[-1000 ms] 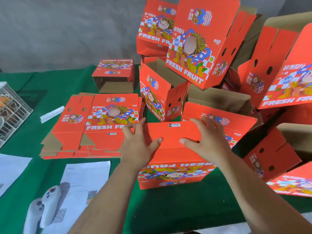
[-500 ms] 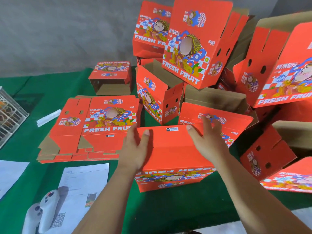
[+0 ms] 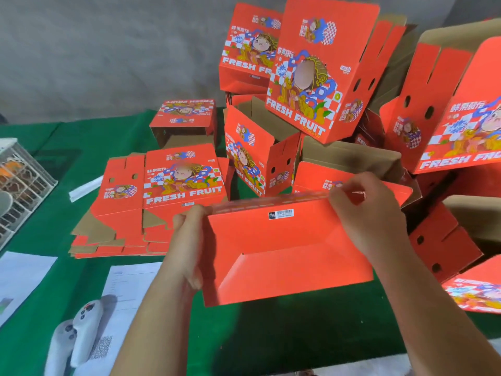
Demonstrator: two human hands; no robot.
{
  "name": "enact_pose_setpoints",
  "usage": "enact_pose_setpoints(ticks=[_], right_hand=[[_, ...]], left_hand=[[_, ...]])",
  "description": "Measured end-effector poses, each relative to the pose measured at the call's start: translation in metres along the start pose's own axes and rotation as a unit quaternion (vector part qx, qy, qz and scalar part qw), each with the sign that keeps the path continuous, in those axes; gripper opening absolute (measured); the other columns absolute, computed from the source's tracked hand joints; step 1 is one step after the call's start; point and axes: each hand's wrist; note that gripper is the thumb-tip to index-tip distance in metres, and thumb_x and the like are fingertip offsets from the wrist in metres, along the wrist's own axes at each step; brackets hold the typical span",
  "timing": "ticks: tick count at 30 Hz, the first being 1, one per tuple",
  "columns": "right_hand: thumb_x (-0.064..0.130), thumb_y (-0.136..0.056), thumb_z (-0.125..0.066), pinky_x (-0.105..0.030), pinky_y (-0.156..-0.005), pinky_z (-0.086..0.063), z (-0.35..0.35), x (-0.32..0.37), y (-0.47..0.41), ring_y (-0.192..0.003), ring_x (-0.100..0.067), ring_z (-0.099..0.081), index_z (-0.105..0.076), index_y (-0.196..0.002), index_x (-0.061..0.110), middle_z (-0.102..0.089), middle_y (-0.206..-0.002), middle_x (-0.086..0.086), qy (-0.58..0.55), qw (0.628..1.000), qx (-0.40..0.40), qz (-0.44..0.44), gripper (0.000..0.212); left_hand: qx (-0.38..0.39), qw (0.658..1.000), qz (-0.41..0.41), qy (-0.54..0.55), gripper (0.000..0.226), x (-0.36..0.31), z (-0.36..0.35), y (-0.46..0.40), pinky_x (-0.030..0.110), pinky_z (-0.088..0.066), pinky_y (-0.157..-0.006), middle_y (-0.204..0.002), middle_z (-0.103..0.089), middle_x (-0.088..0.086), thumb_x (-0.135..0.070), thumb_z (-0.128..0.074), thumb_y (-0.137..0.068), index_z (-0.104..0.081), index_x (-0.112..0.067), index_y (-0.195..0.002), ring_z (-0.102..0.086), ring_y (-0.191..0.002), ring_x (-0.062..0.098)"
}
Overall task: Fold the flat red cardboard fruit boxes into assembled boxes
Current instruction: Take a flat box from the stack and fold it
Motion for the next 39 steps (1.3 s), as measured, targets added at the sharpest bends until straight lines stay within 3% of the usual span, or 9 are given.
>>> enact_pose_setpoints(ticks=[3, 9, 13, 17, 20, 24, 29, 34, 39], right_hand=[[0.05, -0.073, -0.06, -0.034, -0.086, -0.042, 0.001, 0.007, 0.004, -0.098, -0.001, -0.054, -0.062, -0.108, 0.035, -0.059, -0.116, 0.012, -0.113, 0.993, -0.025, -0.016, 0.038], [0.036, -0.077, -0.067, -0.049, -0.097, -0.057, 0.004, 0.008, 0.01, -0.107, -0.007, -0.068, -0.061, -0.119, 0.044, -0.07, -0.114, 0.02, -0.263, 0.964, -0.014, -0.034, 0.044], [0.03, -0.08, -0.065, -0.021, -0.082, -0.054, 0.006, 0.006, 0.026, -0.101, 0.005, -0.067, -0.065, -0.12, 0.029, -0.071, -0.11, 0.024, -0.281, 0.957, -0.047, 0.049, 0.041], [0.012, -0.094, -0.064, -0.02, -0.093, -0.053, 0.001, 0.002, 0.033, -0.12, -0.007, -0.065, -0.055, -0.13, -0.003, -0.066, -0.133, 0.014, -0.346, 0.917, -0.099, 0.17, 0.04], [0.012, -0.093, -0.068, -0.025, -0.099, -0.051, -0.004, -0.014, 0.026, -0.128, -0.015, -0.06, -0.054, -0.132, -0.001, -0.06, -0.142, -0.003, -0.327, 0.92, -0.122, 0.18, 0.044], [0.025, -0.086, -0.075, -0.032, -0.087, -0.052, -0.002, -0.052, 0.022, -0.111, -0.016, -0.061, -0.061, -0.13, 0.023, -0.053, -0.122, 0.013, -0.209, 0.949, -0.155, 0.176, 0.047], [0.052, -0.075, -0.075, -0.024, -0.093, -0.053, -0.018, -0.113, 0.044, -0.114, -0.012, -0.059, -0.046, -0.148, 0.043, -0.049, -0.126, 0.023, -0.13, 0.99, -0.058, 0.001, 0.079], [0.027, -0.083, -0.081, -0.049, -0.097, -0.052, -0.045, -0.149, 0.047, -0.111, -0.031, -0.064, -0.069, -0.115, 0.023, -0.074, -0.105, 0.0, -0.117, 0.992, 0.02, -0.032, 0.034], [0.039, -0.08, -0.076, -0.05, -0.09, -0.06, -0.043, -0.164, 0.035, -0.105, -0.028, -0.071, -0.067, -0.109, 0.021, -0.067, -0.115, -0.011, -0.148, 0.978, 0.009, -0.145, 0.036]], left_hand=[[0.035, 0.995, -0.018, 0.089, 0.017, -0.004, 0.007, 0.026, 0.017, -0.047, -0.055, -0.105, -0.064, 0.008, -0.019, -0.045, -0.108, -0.058, -0.016, -0.119, -0.063, -0.065, 0.009], [0.108, 0.982, -0.105, 0.112, 0.051, -0.006, 0.005, 0.058, 0.035, -0.059, -0.067, -0.115, -0.078, 0.003, -0.009, -0.05, -0.094, -0.061, -0.044, -0.13, -0.076, -0.084, 0.018], [0.133, 0.974, -0.17, 0.073, 0.068, -0.004, 0.018, 0.064, 0.036, -0.053, -0.042, -0.134, -0.071, 0.004, -0.012, -0.051, -0.083, -0.056, -0.047, -0.141, -0.071, -0.092, 0.027], [0.143, 0.962, -0.226, 0.05, 0.089, 0.001, 0.017, 0.059, 0.053, -0.055, -0.081, -0.146, -0.061, 0.006, -0.003, -0.048, -0.07, -0.047, -0.04, -0.152, -0.063, -0.113, 0.035], [0.16, 0.952, -0.26, -0.023, 0.096, 0.011, 0.007, 0.053, 0.056, -0.048, -0.107, -0.151, -0.058, -0.004, 0.005, -0.051, -0.075, -0.035, -0.04, -0.158, -0.056, -0.136, 0.031], [0.175, 0.931, -0.306, -0.091, 0.099, 0.035, -0.009, 0.043, 0.033, -0.055, -0.1, -0.16, -0.046, -0.009, 0.011, -0.053, -0.08, -0.028, -0.042, -0.16, -0.05, -0.142, 0.019], [0.039, 0.947, -0.287, -0.137, 0.068, 0.092, -0.018, 0.015, 0.063, -0.051, -0.082, -0.113, -0.059, 0.02, 0.002, -0.067, -0.082, -0.045, -0.054, -0.112, -0.064, -0.097, 0.034], [0.107, 0.938, -0.175, -0.278, 0.088, 0.136, -0.03, 0.0, 0.054, -0.051, -0.102, -0.127, -0.057, 0.009, 0.004, -0.08, -0.081, -0.037, -0.028, -0.151, -0.054, -0.122, 0.033], [0.135, 0.965, -0.113, -0.195, 0.05, 0.135, -0.04, -0.002, 0.008, -0.052, -0.066, -0.12, -0.065, -0.002, 0.005, -0.069, -0.089, -0.043, -0.017, -0.126, -0.068, -0.09, -0.012]])
Point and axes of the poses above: each hand's wrist, its own y-axis away from the middle knuckle, its own z-axis out of the back of the hand, x = y × z
